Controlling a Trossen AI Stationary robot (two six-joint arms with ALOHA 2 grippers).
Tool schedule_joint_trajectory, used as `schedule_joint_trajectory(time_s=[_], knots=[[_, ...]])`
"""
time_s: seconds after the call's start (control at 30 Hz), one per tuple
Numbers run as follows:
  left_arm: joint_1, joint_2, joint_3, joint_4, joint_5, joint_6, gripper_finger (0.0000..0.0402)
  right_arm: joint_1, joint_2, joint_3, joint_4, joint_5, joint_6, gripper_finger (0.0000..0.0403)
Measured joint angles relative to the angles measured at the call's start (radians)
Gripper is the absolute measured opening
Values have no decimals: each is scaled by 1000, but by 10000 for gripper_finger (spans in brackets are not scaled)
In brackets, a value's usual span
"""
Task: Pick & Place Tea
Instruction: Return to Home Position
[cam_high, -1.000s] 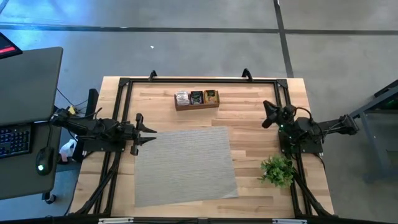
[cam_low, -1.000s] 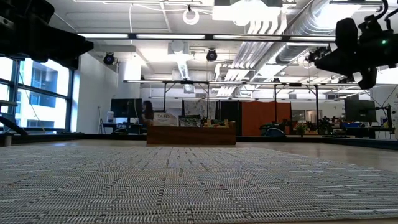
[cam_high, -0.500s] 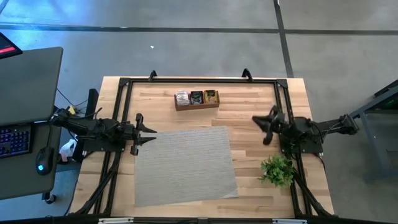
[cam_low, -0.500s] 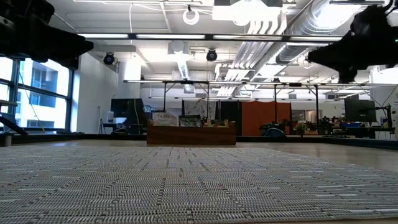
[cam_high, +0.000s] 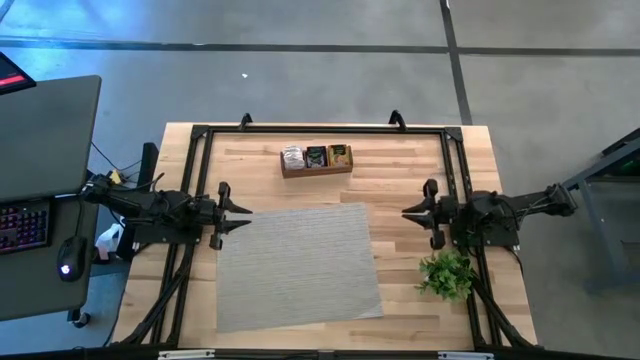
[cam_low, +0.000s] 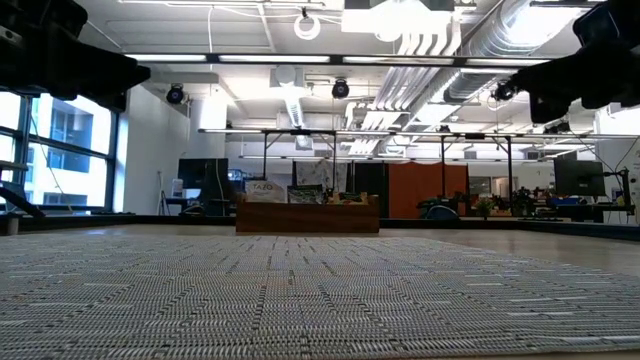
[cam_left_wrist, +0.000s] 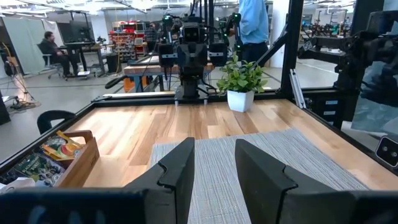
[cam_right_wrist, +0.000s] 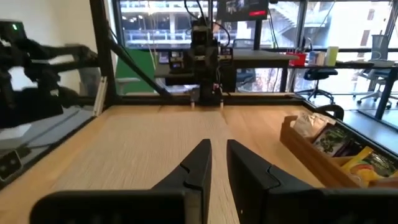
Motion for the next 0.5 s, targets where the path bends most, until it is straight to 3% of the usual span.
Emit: schedule_joint_trajectory(time_s=[0.27, 0.5], knots=[[0, 0, 0, 0, 0, 0, 115, 0, 8, 0, 6, 13, 93, 44], [0, 0, 0, 0, 0, 0, 115, 0, 8, -1, 7, 14, 73, 49]])
